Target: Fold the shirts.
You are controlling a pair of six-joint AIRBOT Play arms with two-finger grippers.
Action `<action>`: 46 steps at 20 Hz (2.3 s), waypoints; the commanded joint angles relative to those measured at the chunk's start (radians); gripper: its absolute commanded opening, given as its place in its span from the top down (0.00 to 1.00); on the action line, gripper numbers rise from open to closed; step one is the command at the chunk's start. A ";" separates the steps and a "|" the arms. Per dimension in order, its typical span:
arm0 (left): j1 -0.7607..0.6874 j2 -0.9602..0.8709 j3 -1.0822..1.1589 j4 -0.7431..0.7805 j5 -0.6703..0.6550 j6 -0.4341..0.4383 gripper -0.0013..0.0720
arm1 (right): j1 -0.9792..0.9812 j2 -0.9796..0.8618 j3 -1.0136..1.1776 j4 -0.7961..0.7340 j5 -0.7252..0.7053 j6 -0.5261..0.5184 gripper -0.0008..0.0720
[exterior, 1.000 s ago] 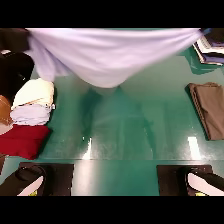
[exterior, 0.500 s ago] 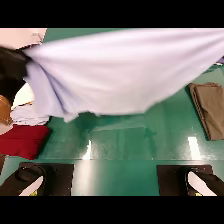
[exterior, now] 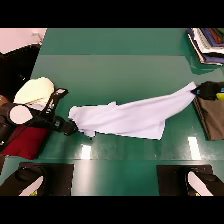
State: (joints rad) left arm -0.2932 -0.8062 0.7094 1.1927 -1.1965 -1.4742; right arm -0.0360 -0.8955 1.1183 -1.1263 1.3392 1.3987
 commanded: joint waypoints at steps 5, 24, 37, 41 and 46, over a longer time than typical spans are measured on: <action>0.037 -0.008 0.228 0.213 0.084 -0.072 0.30 | 0.000 -0.025 -0.050 0.009 -0.030 0.000 0.97; 0.314 -0.647 0.268 -0.280 0.183 0.042 0.50 | 0.000 -0.027 -0.050 0.010 -0.039 0.000 0.97; 0.315 -0.204 0.887 -0.080 0.157 0.043 0.95 | -0.001 -0.027 0.454 -0.002 -0.057 -0.032 0.97; 0.315 -0.026 1.039 -0.071 0.158 0.042 0.95 | -0.001 -0.027 0.716 -0.004 -0.040 -0.032 0.97; 0.315 0.063 1.181 -0.073 0.149 0.013 0.95 | -0.001 -0.027 0.927 -0.167 0.046 -0.027 0.97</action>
State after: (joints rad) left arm 0.0208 -0.7975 1.8019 1.1137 -1.0443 -1.4387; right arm -0.0360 -0.9218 1.9247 -1.1954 1.3384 1.3682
